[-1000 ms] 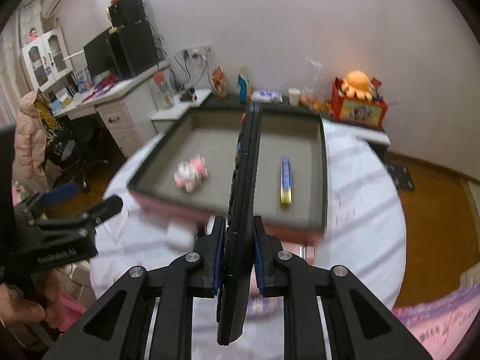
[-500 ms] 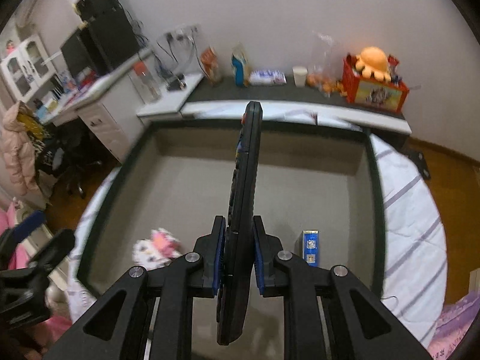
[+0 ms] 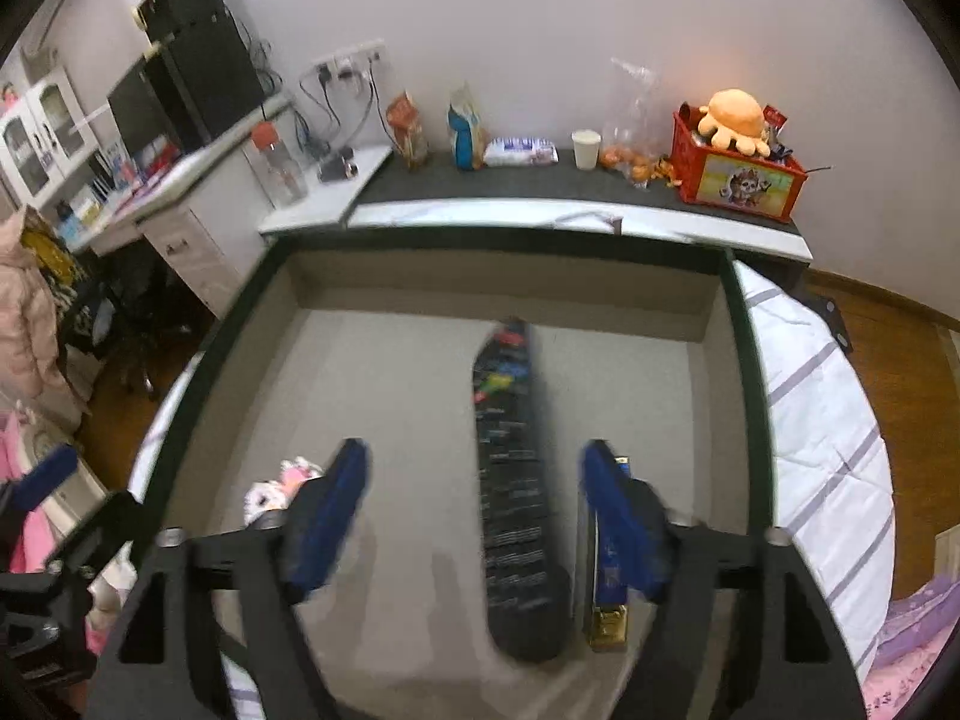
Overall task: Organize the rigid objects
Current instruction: 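Carry the remote into the tray beside the blue box and release, then lower the left gripper onto the doll and grasp it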
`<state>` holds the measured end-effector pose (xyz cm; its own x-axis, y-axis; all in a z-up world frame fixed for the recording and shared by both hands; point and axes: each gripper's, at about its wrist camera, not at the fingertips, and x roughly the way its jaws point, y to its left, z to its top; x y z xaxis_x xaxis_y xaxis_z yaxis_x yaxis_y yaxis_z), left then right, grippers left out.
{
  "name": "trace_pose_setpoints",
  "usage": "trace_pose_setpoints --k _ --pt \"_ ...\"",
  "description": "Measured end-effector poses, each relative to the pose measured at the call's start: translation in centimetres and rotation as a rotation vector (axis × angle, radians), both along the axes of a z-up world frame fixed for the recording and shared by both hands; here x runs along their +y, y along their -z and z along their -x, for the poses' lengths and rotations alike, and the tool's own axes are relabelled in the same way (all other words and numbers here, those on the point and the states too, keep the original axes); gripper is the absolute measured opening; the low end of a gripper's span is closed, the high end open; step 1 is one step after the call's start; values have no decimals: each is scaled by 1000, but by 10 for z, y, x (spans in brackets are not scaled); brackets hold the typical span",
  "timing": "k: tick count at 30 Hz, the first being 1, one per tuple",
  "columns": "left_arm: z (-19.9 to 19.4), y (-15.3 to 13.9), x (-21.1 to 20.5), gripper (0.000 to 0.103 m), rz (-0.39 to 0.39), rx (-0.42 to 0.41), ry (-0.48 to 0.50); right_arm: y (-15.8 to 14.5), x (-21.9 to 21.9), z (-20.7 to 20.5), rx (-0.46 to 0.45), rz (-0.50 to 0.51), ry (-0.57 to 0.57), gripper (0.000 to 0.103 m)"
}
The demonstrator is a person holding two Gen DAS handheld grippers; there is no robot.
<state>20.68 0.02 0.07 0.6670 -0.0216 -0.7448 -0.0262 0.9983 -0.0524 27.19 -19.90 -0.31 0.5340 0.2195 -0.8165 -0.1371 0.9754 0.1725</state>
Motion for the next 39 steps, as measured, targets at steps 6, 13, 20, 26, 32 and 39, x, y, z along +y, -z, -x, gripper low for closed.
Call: trace_pose_setpoints --k 6,13,20,26,32,39 --pt "23 -13 -6 103 6 -26 14 -25 -12 35 -72 -52 11 85" --pt "57 -23 -18 103 -3 -44 42 -43 -36 94 -136 -108 54 103" --pt "88 -27 -28 103 -13 -42 60 -39 -51 139 -134 -138 86 103" --pt "120 -22 -32 103 -22 -33 74 -26 -65 169 -107 -159 111 103" --pt "144 -9 -40 103 -23 -1 93 -20 -68 189 -94 -165 118 103" --pt "161 2 -46 103 -31 18 94 -29 -60 205 -125 -127 93 103"
